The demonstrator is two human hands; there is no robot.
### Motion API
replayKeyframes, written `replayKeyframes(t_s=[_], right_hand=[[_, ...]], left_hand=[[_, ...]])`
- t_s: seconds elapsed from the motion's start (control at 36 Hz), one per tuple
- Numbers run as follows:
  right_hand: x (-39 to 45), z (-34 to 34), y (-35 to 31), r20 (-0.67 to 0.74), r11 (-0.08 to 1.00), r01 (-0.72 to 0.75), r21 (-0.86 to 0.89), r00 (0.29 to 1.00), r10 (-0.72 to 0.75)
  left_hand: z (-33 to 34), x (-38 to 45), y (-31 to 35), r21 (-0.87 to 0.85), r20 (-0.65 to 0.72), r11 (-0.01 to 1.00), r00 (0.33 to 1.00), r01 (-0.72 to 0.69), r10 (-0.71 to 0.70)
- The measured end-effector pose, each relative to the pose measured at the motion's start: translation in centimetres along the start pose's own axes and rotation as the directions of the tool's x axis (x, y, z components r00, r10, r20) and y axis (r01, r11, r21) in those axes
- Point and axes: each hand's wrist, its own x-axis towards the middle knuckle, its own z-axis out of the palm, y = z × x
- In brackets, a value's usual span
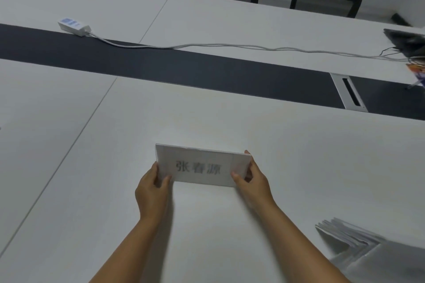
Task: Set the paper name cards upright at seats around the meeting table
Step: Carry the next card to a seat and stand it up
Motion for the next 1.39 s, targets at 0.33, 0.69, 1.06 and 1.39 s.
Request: replayKeyframes(t_s=[0.33,0.69,1.06,1.39], right_hand=[[1.0,1.2,1.4,-0.113,0.984,0.074,-0.160,0.989,-0.093],[1.8,1.7,3.0,-0.173,0.967,0.102,-0.233,0.974,-0.145],[1.8,1.8,3.1,-0.194,0.968,0.124,-0.219,0.967,-0.168],[-3.7,-1.5,2.6,-0.083,0.950,0.112,-0.293,0.986,-0.142]], left_hand=[[1.0,2.0,-1.3,0.044,-0.022,0.998,0.999,-0.041,0.042],[1.8,2.0,-1.4,0.088,-0.058,0.995,0.997,-0.053,0.058],[2.0,1.8,-1.1,0.115,-0.081,0.992,0.995,-0.056,0.066],[-0.4,-2.2,-0.4,0.089,0.057,0.996,0.998,-0.007,0.001]])
